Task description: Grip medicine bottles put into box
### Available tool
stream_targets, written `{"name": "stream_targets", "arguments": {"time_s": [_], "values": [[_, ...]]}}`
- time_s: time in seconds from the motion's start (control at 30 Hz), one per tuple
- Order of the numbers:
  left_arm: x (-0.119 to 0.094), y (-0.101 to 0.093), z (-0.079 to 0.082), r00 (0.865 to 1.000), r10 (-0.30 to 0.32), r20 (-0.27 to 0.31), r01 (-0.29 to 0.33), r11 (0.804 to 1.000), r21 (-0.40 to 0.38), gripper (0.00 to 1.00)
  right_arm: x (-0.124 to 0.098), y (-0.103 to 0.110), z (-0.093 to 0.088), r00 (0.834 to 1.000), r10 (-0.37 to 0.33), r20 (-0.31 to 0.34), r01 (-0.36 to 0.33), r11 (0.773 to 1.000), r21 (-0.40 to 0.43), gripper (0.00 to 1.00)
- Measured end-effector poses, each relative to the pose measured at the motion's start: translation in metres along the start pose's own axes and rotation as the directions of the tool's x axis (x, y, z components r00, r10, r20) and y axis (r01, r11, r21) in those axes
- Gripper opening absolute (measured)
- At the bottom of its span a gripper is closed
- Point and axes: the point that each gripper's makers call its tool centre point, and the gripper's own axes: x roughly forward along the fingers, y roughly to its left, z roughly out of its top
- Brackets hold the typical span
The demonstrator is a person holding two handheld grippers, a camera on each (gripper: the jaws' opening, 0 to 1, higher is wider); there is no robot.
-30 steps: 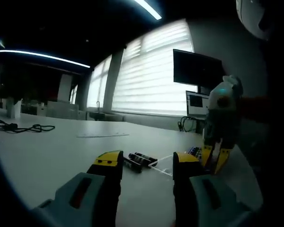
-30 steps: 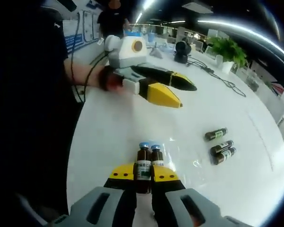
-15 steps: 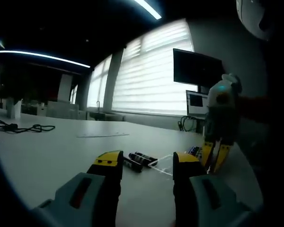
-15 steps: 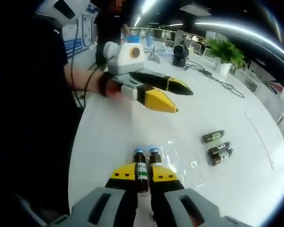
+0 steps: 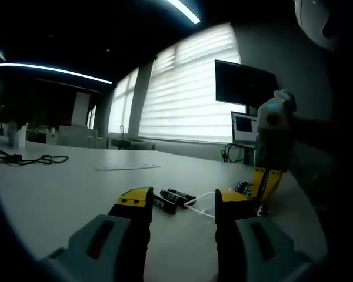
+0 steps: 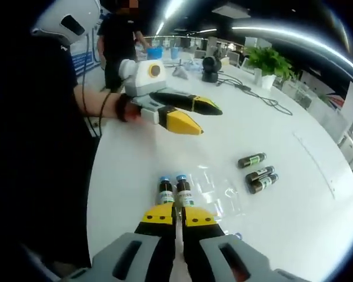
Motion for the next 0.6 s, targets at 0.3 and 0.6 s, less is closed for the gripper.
{"name": "stream_targets", "arguments": {"time_s": [0.3,0.6], "values": [[0.000,-0.001,0.000,1.000,-0.001,0.000,0.001,1.000,0.001,0.35,0.003,0.003,-0.004,1.000,0.001,0.019,-0.001,1.000,0.003,0.00],[0.001,-0.002,0.000,1.000,0.001,-0.003,-0.001,1.000,0.002,0.34,0.018,0.010,0.003,0.998,0.031,0.054,-0.030,0.999,-0.014,0.01]]}}
